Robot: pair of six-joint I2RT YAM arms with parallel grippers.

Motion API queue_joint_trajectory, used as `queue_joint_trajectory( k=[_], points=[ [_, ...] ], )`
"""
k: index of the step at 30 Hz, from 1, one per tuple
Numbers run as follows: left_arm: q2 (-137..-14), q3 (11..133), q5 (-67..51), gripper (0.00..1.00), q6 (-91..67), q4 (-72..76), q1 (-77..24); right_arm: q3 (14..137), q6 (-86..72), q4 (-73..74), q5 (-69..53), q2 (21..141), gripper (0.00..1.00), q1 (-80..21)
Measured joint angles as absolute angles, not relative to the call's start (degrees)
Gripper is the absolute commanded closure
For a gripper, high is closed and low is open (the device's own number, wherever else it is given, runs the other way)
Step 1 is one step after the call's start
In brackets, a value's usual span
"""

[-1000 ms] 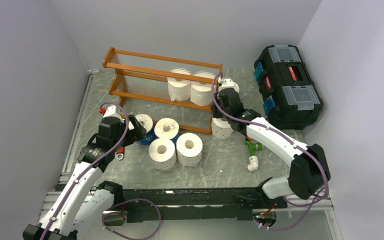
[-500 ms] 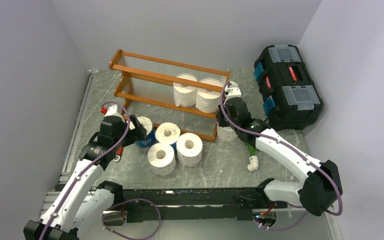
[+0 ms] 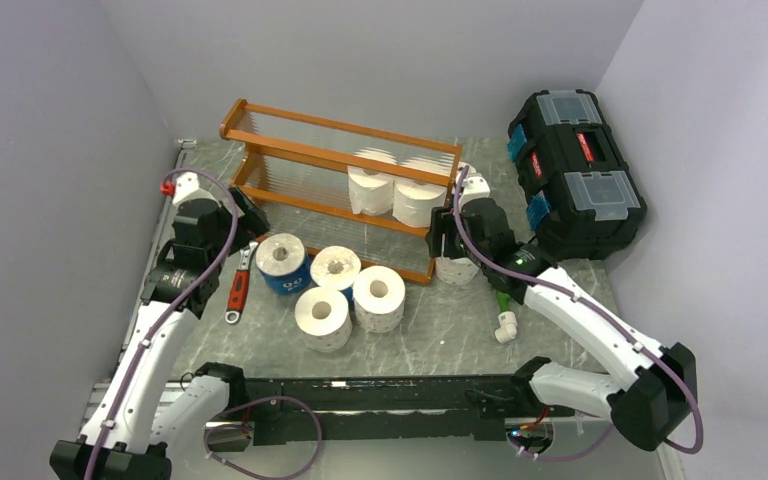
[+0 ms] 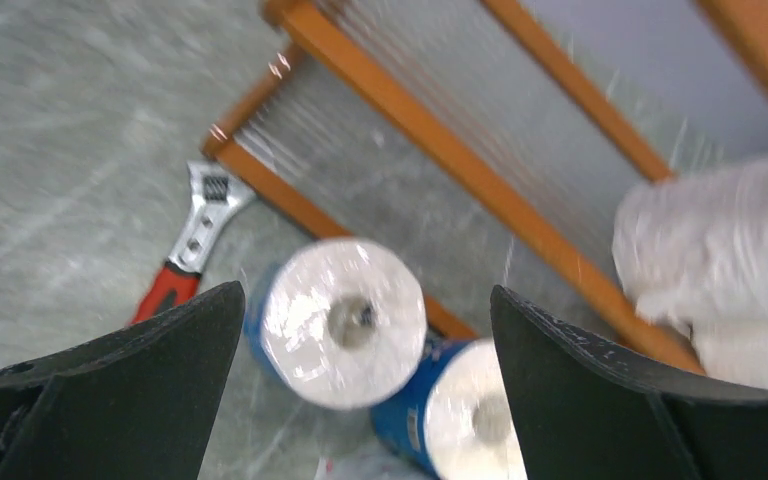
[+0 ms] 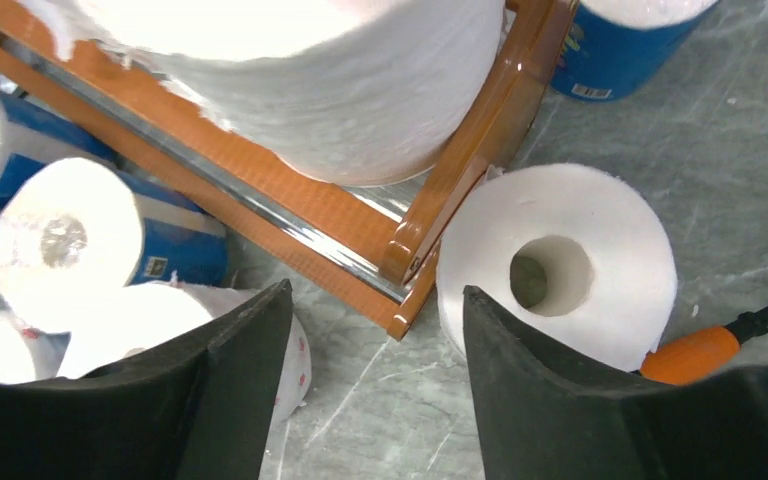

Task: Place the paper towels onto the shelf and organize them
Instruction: Move the shelf to the center of the board.

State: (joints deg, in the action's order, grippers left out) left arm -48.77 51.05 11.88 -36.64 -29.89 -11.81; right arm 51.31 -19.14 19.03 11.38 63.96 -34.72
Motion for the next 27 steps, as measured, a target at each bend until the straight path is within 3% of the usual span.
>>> queue_joint_trajectory(
  k=[9, 18, 27],
  points=[
    [-54.04, 54.92, 15.27, 0.01, -36.01, -23.99, -0.91, 51.90, -20.84, 20.45, 9.85, 58.06, 0.24, -34.81],
    [-61.52, 63.20, 4.36, 0.01, -35.07, -9.32, 7.05, 49.67, -26.39, 18.52, 10.15, 50.81, 0.17, -34.81],
    [-80.62, 81.89, -8.23, 0.12, -31.64, -3.92, 10.22, 52.88, -30.26, 17.50, 15.33, 51.81, 0.18, -34.59]
  ],
)
